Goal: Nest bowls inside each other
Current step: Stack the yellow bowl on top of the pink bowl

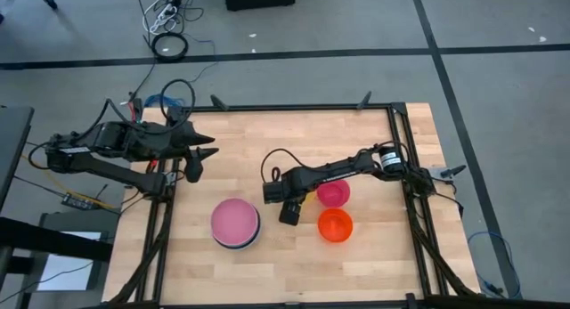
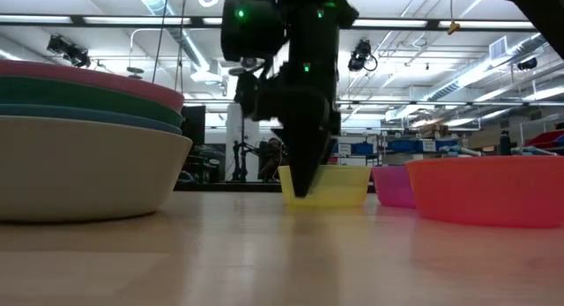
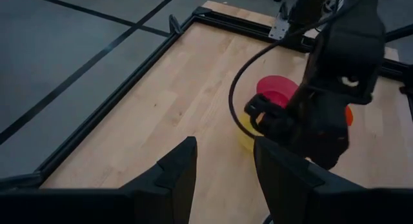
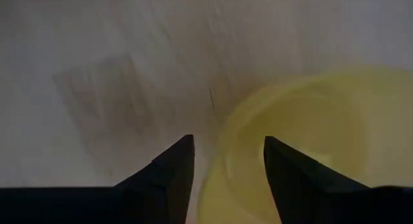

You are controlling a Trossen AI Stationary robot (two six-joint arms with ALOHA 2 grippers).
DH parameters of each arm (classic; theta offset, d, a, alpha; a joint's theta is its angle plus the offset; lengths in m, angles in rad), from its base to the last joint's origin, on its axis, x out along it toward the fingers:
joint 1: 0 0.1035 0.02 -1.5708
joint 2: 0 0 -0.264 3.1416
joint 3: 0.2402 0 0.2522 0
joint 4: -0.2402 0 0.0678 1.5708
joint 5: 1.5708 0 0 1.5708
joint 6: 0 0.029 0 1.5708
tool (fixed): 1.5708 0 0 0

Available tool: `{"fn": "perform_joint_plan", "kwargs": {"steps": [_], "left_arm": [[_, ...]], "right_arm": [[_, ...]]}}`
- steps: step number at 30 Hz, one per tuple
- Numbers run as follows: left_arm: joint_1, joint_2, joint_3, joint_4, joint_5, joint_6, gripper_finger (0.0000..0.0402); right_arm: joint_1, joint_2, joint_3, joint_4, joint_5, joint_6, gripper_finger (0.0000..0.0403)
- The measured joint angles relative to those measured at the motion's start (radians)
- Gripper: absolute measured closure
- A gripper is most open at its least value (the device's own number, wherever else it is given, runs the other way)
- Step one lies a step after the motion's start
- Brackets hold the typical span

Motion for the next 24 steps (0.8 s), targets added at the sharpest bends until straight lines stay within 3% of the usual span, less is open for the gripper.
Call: {"fn": "perform_joint_plan", "kwargs": {"steps": [5,10,17,24], "left_arm": [[0.000,0.000,0.000,0.001,-0.003,0.000,0.0238],[0.000,0.000,0.000,0.003,-0.022,0.002,0.0238],[0.000,0.015,0.000,0.011,-0.034,0.003,0.0238],[0.000,0.039,0.000,0.013,-0.034,0.004,0.0238]], "right_arm": [[-0.010,-0.002,-0.039,0.040,-0.002,-0.047,0.0268],[-0.004,-0.004,0.051,-0.055,0.000,-0.137,0.0384],[0.039,-0.005,0.302,-0.192,0.069,-0.210,0.0401],[0.096,-0.008,0.452,-0.002,-0.029,-0.308,0.0402]]}}
